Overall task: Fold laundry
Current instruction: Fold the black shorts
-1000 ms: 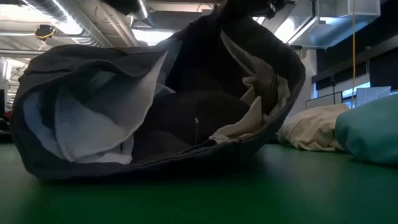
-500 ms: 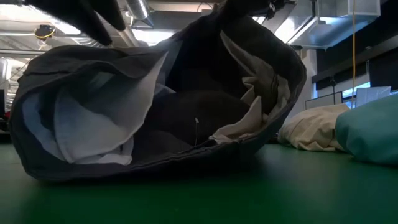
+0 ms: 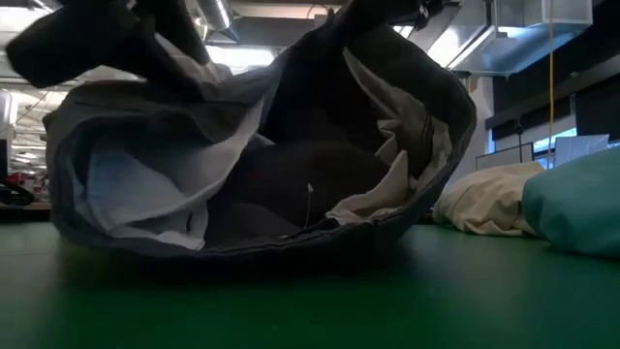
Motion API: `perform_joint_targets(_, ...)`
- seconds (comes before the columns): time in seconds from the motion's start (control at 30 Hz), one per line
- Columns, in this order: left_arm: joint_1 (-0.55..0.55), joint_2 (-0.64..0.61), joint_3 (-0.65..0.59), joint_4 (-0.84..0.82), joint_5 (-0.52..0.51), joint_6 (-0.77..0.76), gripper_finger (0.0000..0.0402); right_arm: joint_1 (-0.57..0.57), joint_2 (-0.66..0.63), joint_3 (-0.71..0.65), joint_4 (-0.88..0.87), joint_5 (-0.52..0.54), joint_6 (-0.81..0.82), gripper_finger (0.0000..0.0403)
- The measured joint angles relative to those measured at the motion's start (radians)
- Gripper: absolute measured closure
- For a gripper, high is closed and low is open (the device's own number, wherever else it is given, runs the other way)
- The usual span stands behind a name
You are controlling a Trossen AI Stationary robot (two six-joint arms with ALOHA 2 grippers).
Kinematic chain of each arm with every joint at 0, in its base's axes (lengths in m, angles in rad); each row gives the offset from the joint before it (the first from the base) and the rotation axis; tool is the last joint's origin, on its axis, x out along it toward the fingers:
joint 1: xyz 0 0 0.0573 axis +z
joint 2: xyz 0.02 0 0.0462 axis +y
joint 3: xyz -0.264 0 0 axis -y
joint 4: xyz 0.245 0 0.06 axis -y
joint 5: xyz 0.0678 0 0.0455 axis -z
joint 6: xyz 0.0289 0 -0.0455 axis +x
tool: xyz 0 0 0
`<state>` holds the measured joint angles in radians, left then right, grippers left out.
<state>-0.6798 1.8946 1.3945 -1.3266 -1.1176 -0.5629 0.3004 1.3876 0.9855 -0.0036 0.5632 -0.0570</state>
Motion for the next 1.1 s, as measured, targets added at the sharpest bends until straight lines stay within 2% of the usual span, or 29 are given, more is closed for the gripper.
perform_joint_targets(0.17, -0.016, 0.000, 0.000, 0.001, -0.038, 0.008, 0.0271, 0.000, 0.000, 0.000, -0.033, -0.024, 0.000, 0.0402)
perform_joint_targets(0.3, -0.038, 0.000, 0.000, 0.004, 0.022, 0.001, 0.0363, 0.000, 0.000, 0.000, -0.073, -0.060, 0.000, 0.0402)
perform_joint_targets(0.37, -0.050, 0.000, 0.000, 0.005, 0.051, -0.019, 0.0390, 0.000, 0.000, 0.000, -0.087, -0.075, 0.000, 0.0402)
perform_joint_targets(0.6, -0.121, 0.000, 0.000, -0.003, 0.126, -0.078, 0.0398, 0.000, 0.002, 0.000, -0.114, -0.153, 0.021, 0.0402)
perform_joint_targets(0.77, -0.173, 0.000, 0.000, -0.049, 0.256, -0.195, 0.0399, 0.000, 0.037, 0.000, -0.157, -0.278, 0.037, 0.0402)
perform_joint_targets(0.9, -0.202, 0.000, 0.000, -0.081, 0.358, -0.293, 0.0400, 0.001, 0.103, 0.000, -0.175, -0.363, 0.082, 0.0402)
perform_joint_targets(1.1, -0.217, 0.000, 0.000, -0.082, 0.472, -0.397, 0.0401, 0.000, 0.246, 0.000, -0.153, -0.427, 0.087, 0.0402)
